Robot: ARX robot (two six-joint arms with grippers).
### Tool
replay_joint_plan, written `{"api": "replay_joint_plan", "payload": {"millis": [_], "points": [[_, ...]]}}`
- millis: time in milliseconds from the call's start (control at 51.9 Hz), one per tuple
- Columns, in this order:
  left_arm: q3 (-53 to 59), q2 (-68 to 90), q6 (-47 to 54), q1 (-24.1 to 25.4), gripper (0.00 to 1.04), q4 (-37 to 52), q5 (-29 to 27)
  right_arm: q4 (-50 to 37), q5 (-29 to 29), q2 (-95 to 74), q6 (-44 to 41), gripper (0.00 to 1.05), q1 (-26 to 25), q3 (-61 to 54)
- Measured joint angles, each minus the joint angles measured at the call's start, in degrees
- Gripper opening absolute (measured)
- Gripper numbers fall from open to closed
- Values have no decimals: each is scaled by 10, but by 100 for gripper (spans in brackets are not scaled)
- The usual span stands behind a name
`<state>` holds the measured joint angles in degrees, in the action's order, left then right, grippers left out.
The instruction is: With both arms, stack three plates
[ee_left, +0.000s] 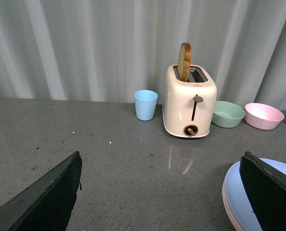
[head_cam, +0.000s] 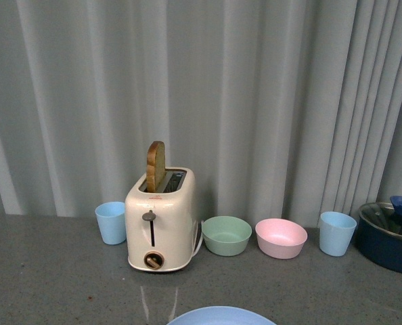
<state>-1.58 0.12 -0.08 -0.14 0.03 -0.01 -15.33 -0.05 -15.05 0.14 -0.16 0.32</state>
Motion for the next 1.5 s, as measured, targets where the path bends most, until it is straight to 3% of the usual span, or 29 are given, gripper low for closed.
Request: {"api": "replay_joint_plan", "payload": {"millis": [366,482,771,1310,1503], "points": [[0,0,0,0,98,0,0,53,0,52,0,3,0,0],[0,0,0,0,98,0,0,148,0,128,0,3,0,0],[0,0,0,0,98,0,0,153,0,148,0,3,0,0],[0,0,0,0,98,0,0,153,0,148,-1,99,0,0],[0,0,0,0,98,0,0,153,0,148,-1,97,0,0]]}}
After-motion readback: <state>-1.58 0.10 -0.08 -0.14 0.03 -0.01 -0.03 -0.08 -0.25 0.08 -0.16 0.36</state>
